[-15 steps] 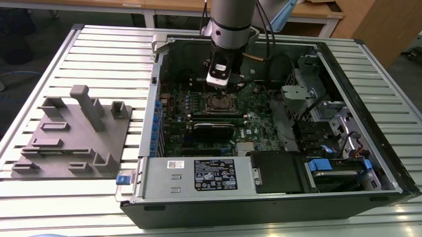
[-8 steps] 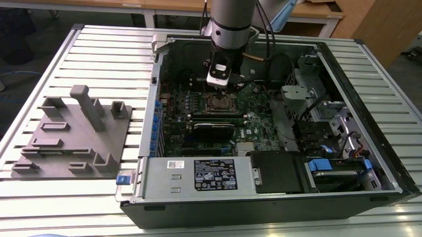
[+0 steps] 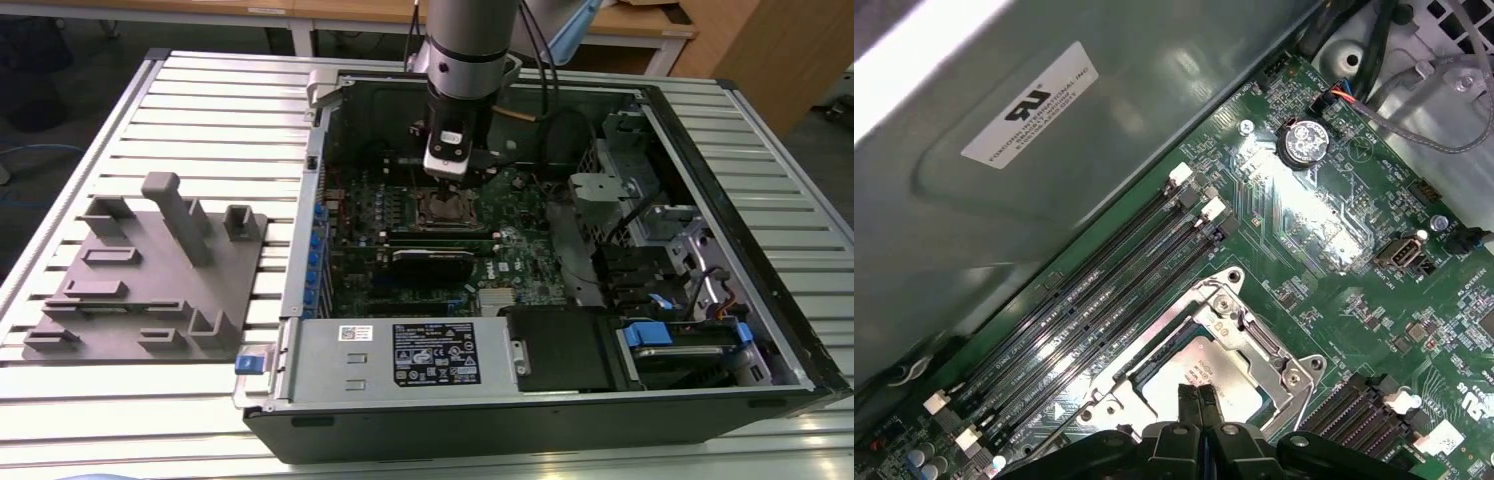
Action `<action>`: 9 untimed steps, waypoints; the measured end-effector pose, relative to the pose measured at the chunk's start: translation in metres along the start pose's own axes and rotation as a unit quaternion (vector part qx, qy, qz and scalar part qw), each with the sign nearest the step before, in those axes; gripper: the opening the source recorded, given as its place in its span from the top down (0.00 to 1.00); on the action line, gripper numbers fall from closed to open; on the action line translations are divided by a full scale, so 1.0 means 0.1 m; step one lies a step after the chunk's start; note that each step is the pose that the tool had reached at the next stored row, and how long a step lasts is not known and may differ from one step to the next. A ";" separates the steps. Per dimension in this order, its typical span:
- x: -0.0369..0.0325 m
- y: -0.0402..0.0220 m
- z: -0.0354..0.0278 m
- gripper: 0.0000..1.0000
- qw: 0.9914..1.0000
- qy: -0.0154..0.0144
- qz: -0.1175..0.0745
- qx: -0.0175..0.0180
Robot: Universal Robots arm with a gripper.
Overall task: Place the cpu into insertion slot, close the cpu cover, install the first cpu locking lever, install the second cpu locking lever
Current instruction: 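Close the cpu cover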
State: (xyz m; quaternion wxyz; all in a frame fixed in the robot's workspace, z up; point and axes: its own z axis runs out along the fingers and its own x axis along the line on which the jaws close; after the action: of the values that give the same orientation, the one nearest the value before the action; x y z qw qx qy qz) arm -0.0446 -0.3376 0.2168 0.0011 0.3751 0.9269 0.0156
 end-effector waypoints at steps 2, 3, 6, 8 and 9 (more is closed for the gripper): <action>0.000 0.000 0.000 0.89 1.000 0.000 0.000 0.000; 0.000 0.000 0.000 0.89 1.000 0.000 0.000 0.000; 0.000 0.000 0.000 0.89 1.000 0.000 0.000 0.000; 0.000 0.000 0.000 0.89 1.000 0.000 0.000 0.000; 0.000 0.000 0.000 0.89 1.000 0.000 -0.002 0.000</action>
State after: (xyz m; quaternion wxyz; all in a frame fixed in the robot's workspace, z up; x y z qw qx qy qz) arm -0.0446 -0.3376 0.2168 0.0011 0.3734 0.9275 0.0157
